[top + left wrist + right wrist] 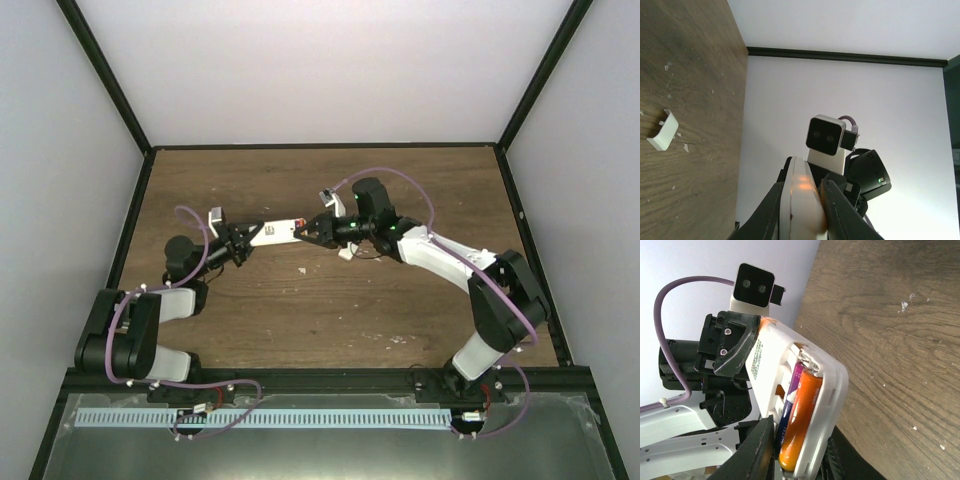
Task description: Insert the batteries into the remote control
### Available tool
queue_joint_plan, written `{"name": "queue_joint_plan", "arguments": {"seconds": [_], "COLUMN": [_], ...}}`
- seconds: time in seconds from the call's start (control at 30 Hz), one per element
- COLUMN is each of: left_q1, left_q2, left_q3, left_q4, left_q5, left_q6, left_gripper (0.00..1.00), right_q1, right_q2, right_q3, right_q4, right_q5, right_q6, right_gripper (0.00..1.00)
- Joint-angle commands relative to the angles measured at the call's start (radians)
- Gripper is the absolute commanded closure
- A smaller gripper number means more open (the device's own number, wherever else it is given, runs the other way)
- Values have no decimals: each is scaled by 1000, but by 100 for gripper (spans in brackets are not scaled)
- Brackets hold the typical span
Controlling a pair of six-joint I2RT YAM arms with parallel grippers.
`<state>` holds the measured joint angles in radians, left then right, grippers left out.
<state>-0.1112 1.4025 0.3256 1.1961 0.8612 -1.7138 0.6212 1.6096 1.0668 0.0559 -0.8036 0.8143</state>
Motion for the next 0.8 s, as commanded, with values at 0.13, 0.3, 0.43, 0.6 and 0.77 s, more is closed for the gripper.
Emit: {"name": "queue_joint_plan", "arguments": {"seconds": [0.13,0.3,0.43,0.6,0.77], "left_q1": [-16,-16,-16,-15,-16], "left_q2": [-12,2,31,54,32], "left_q3": [34,34,32,32,28], "left_q4": [105,187,265,331,266], "left_q5": [50,48,46,44,39], "left_q6": [90,70,31,8,47], "left_gripper": [100,100,100,100,100], "right_q1": [3,3,3,2,-6], "right_q2": [31,32,35,33,0], "right_q3": [57,56,53,51,27], "right_q4": [22,15,27,49,87], "right_q5": [-3,0,2,-19,-28], "right_q6": [13,16,20,30,60], "right_gripper": [79,80,80,67,52]}}
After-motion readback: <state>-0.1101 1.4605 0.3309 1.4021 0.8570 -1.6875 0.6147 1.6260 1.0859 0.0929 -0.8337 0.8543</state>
